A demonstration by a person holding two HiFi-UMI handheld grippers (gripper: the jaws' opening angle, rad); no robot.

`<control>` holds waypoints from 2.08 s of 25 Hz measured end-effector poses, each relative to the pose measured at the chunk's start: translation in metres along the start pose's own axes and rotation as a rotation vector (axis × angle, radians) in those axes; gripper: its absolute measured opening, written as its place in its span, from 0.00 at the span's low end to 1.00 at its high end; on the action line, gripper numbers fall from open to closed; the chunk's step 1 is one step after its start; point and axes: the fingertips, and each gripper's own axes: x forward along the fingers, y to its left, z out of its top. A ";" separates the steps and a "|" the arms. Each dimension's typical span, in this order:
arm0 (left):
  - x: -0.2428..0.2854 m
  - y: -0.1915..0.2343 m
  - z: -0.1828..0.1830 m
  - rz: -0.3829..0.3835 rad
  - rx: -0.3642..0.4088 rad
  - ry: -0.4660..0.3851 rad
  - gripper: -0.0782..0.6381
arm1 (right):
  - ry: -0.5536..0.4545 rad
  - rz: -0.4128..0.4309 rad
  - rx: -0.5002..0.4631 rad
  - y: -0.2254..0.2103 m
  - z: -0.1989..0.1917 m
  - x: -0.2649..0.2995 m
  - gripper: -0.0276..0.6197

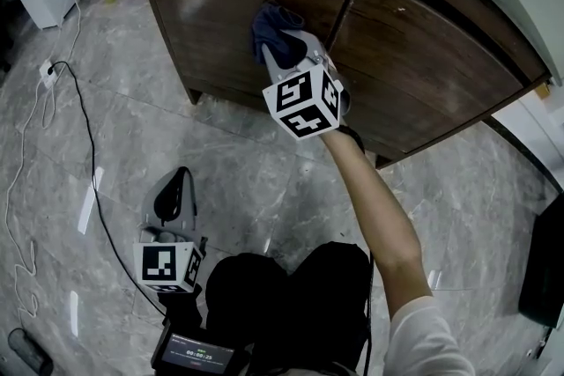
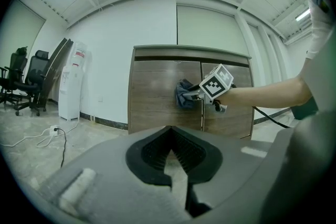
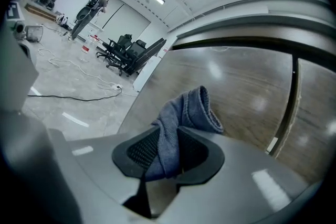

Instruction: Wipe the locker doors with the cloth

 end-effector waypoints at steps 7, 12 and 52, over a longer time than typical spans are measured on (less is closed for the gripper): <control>-0.002 0.007 -0.001 0.015 -0.005 0.012 0.11 | 0.043 0.039 0.004 0.025 -0.028 0.013 0.21; -0.003 0.012 -0.004 0.023 -0.007 0.016 0.11 | 0.079 0.075 0.022 0.044 -0.048 0.024 0.21; -0.013 0.038 -0.006 0.080 -0.011 0.026 0.11 | 0.186 0.212 0.055 0.109 -0.083 0.072 0.20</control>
